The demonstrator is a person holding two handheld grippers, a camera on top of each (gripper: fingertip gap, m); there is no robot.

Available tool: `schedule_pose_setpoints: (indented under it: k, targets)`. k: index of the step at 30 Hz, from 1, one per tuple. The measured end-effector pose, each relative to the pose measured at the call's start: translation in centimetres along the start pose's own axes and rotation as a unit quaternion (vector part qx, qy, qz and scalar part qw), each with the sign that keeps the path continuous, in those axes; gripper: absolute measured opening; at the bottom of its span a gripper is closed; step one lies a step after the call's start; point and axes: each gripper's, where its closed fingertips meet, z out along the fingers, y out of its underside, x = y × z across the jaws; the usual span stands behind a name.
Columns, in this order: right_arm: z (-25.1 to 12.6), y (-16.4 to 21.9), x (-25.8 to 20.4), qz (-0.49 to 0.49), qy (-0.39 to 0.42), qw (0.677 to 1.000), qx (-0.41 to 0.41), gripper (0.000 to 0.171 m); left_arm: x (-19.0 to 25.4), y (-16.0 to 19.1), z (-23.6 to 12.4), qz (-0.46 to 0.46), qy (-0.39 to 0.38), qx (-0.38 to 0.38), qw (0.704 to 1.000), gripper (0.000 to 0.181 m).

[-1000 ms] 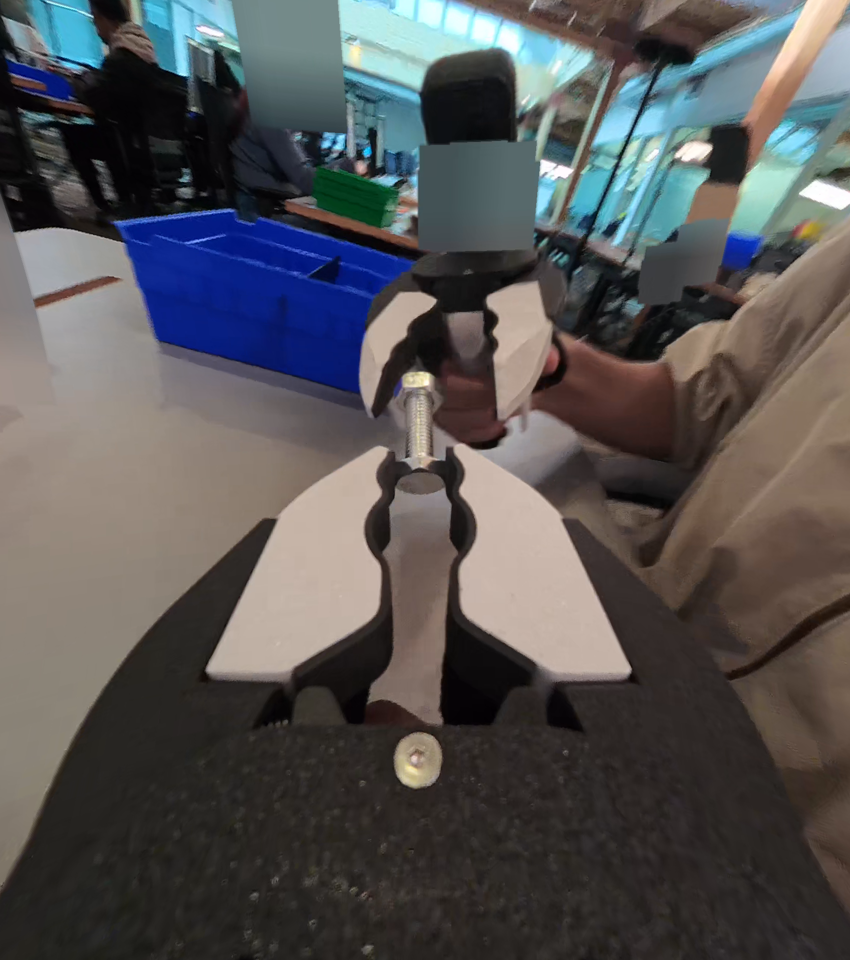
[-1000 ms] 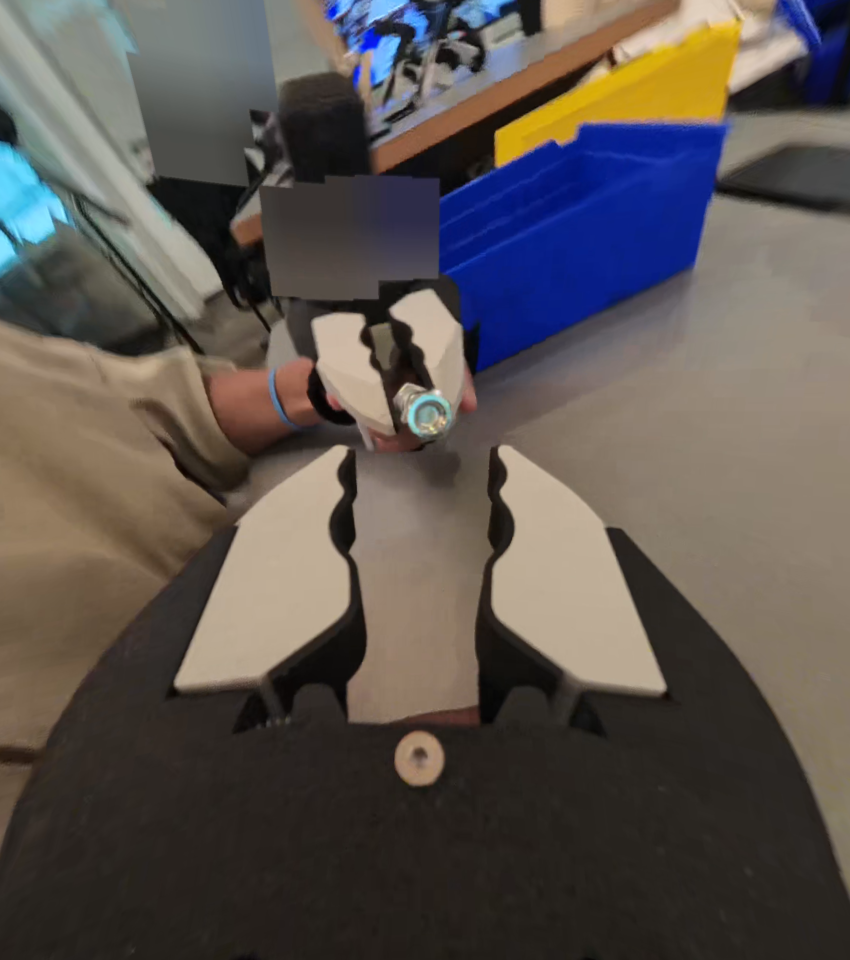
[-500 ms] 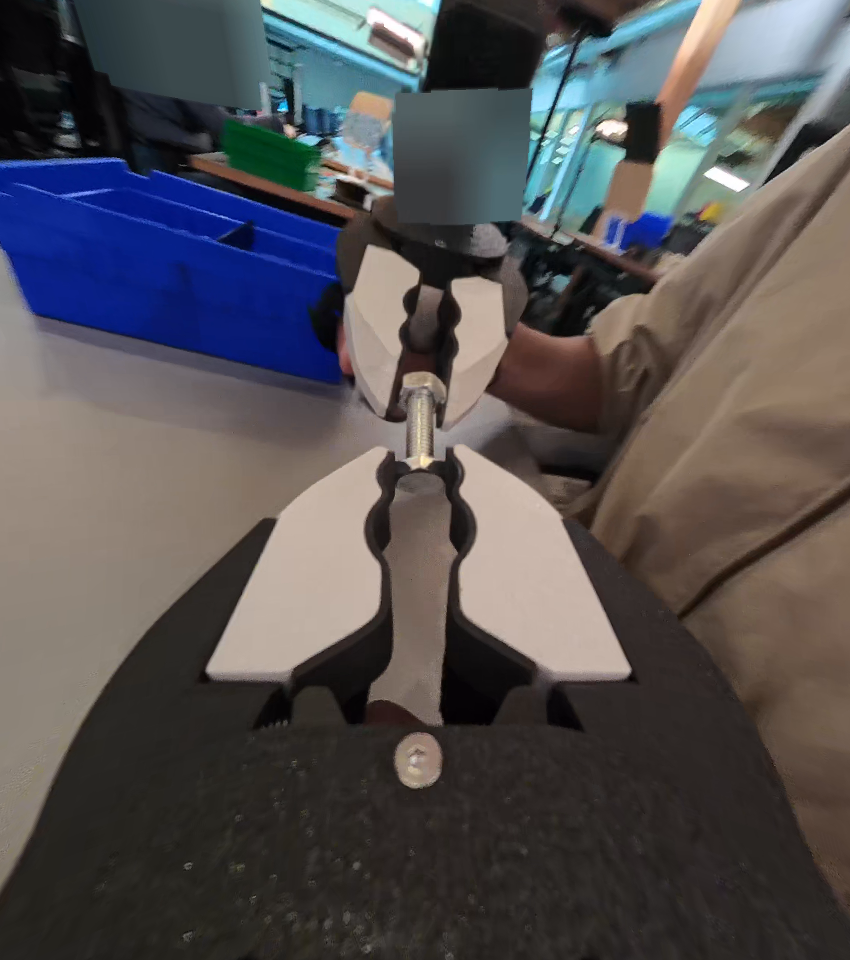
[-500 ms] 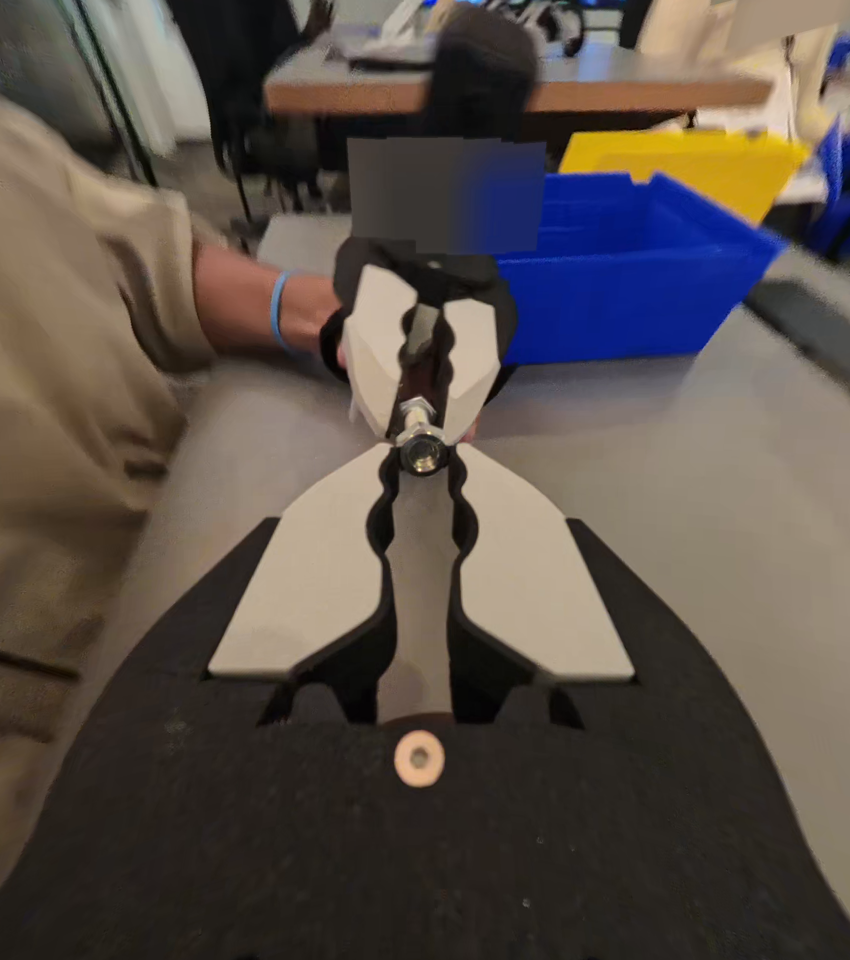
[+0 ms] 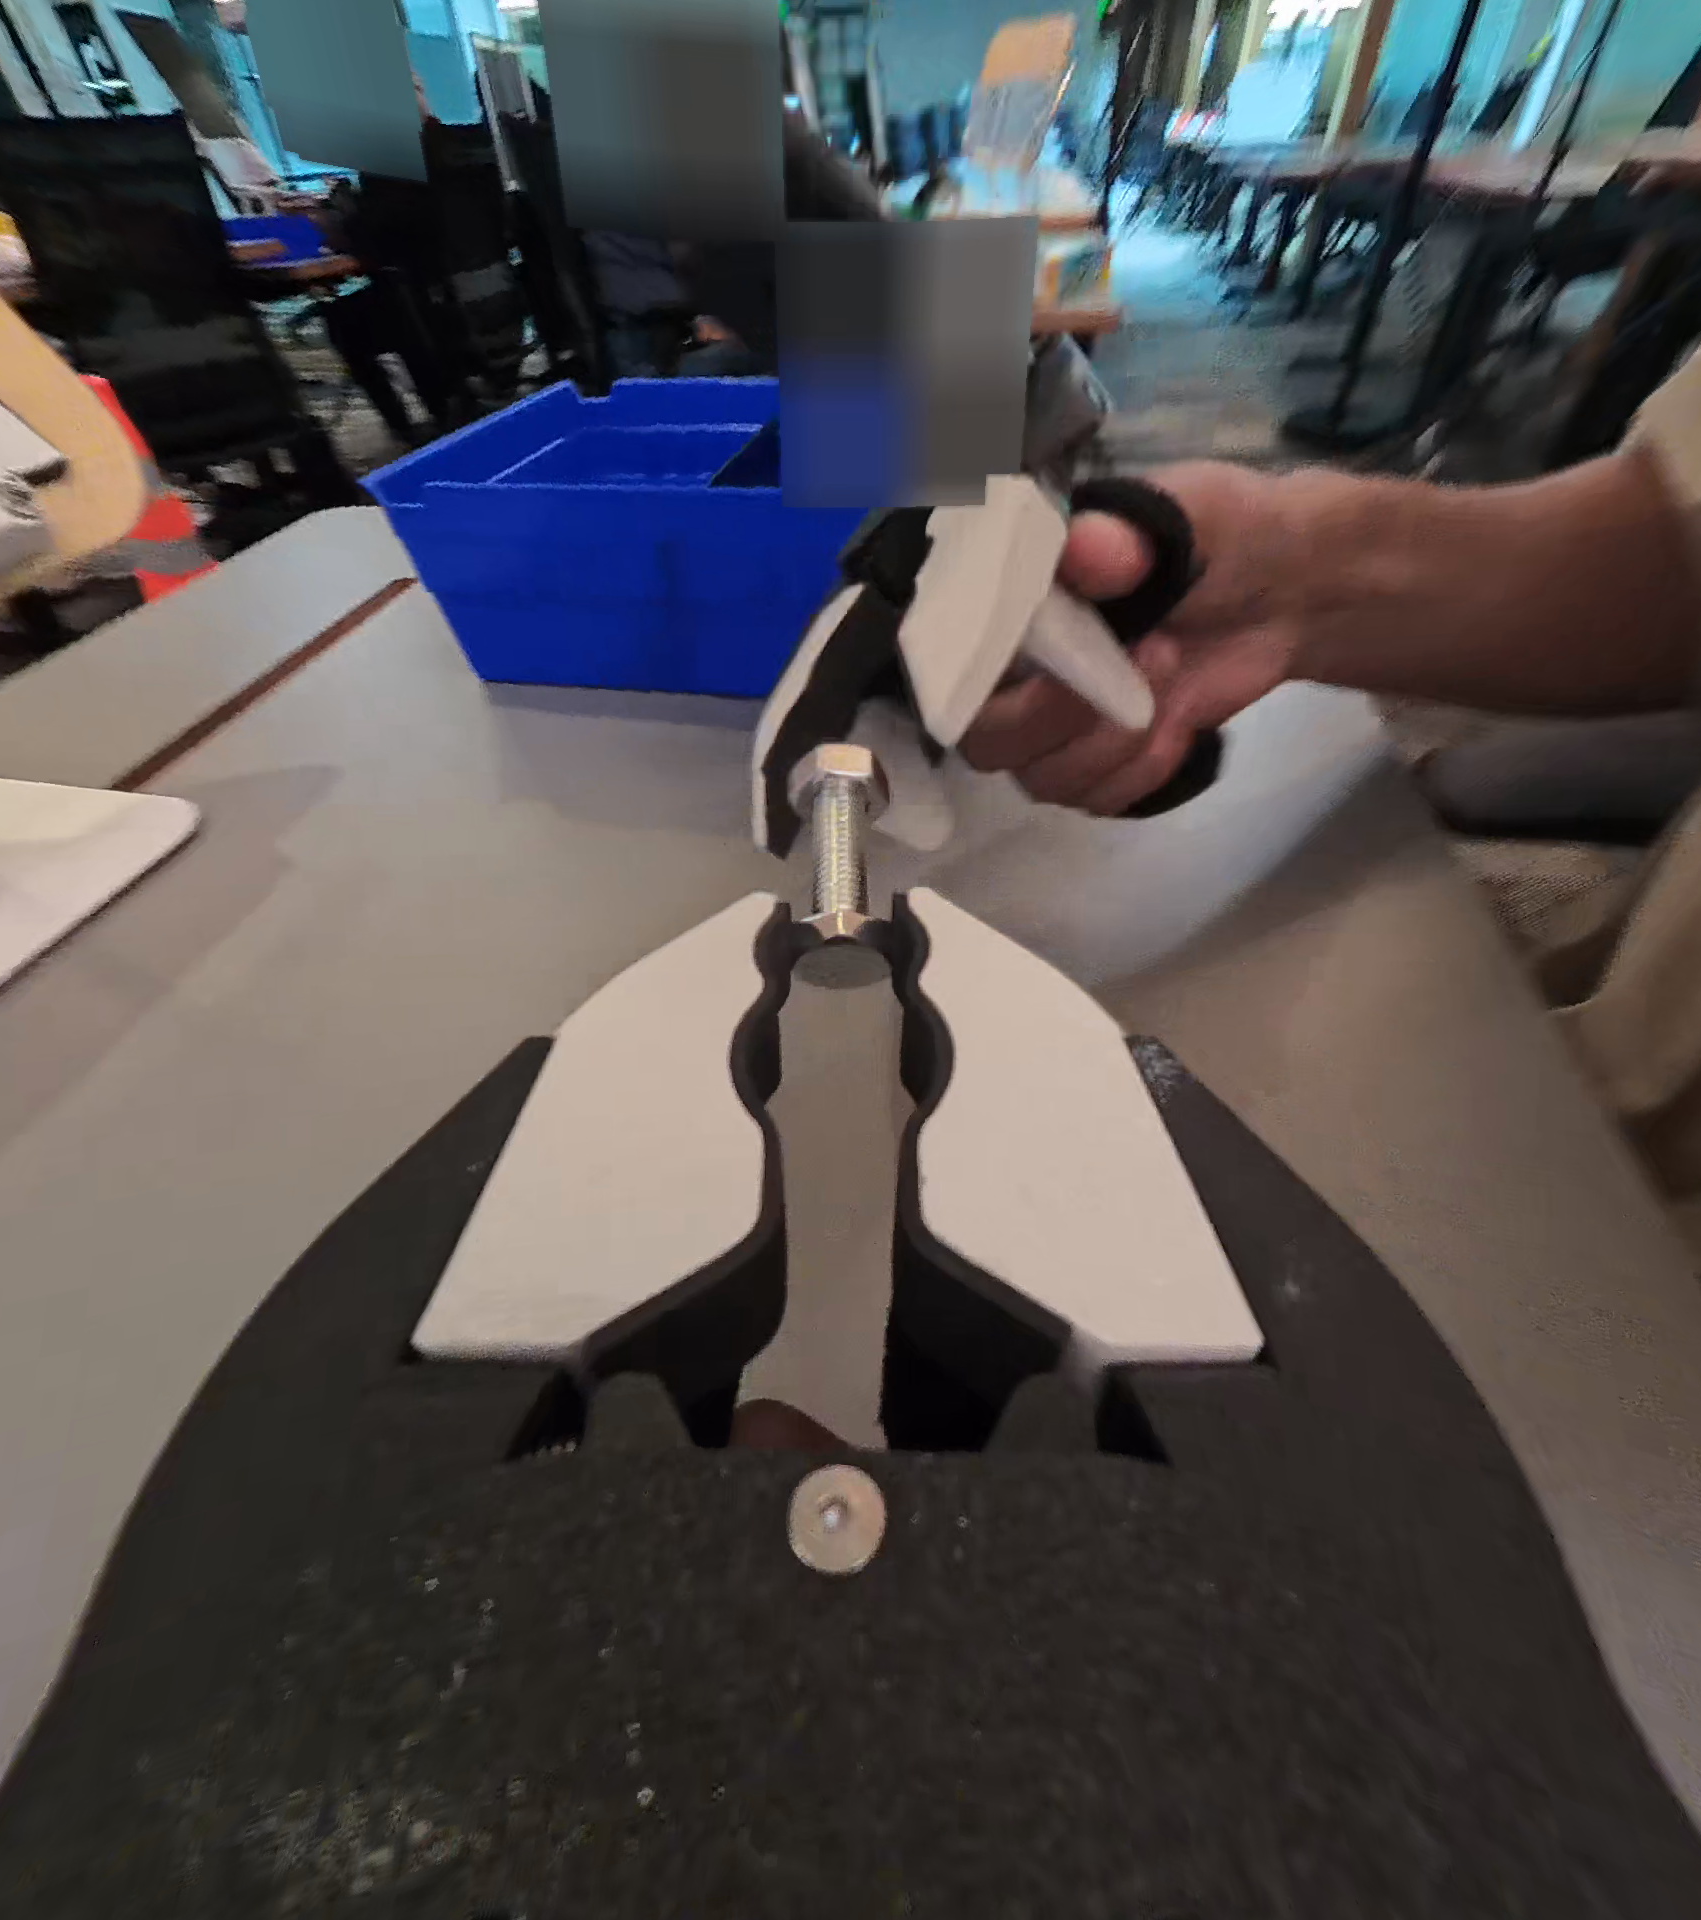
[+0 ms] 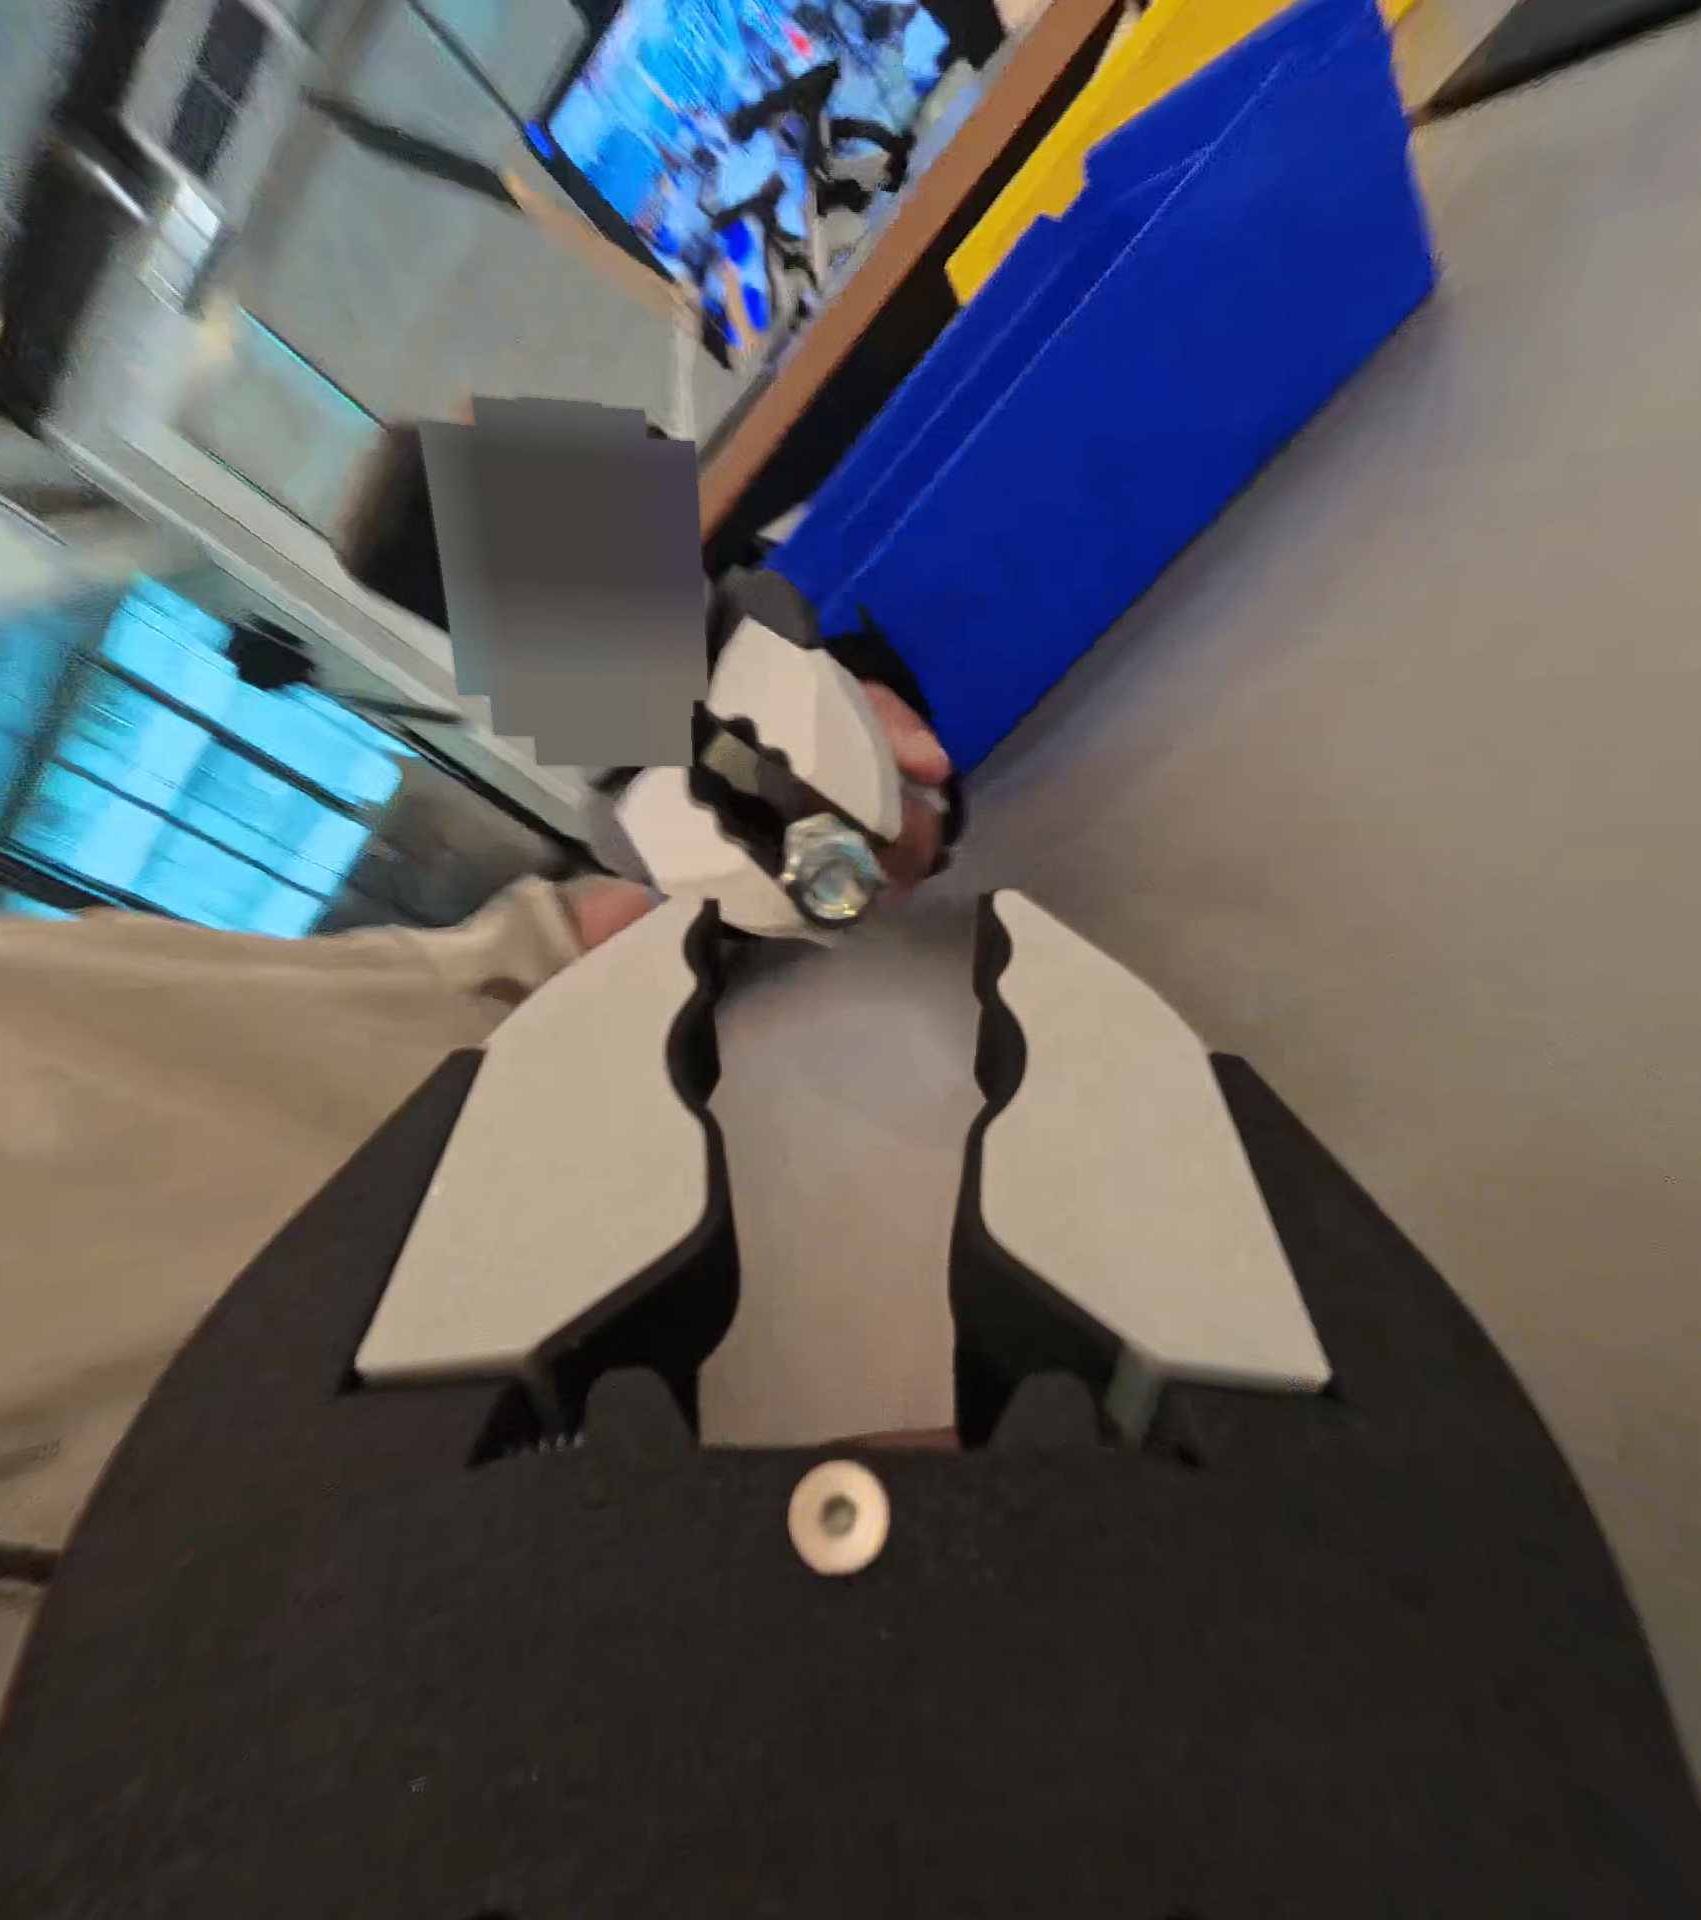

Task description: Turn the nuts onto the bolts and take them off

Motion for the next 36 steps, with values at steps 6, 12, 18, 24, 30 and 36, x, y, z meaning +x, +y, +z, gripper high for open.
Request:
schedule_pose_setpoints:
  k: [6,12,18,24,30,36]
  targets:
    - [0.8,1.8,0.4,0.050,-0.001,0.998,-0.022,0.019,0.7,1.4,1.0,0.041,-0.007,-0.036,0.998,0.018]
    - [0.6,1.6,-1.2,-0.233,0.030,0.970,-0.069,0.019,1.9,0.0,0.4,-0.076,0.083,0.012,0.994,0.018]
    - [0.1,2.2,-2.9,-0.540,0.025,0.832,-0.123,0.018,4.2,-1.4,-0.2,-0.193,0.215,0.057,0.956,0.018]
    - [0.3,1.3,-2.8,-0.410,0.008,0.908,-0.086,0.045,3.1,-1.4,-0.2,-0.169,0.170,0.061,0.969,0.018]
    - [-0.3,0.0,-0.5,-0.042,-0.002,0.999,0.018,0.050,-0.1,0.0,0.1,-0.028,0.010,0.012,0.999,0.018]
    - [0.6,1.8,0.2,0.059,0.006,0.998,-0.001,0.035,0.2,1.6,1.1,0.078,-0.037,-0.047,0.995,0.018]
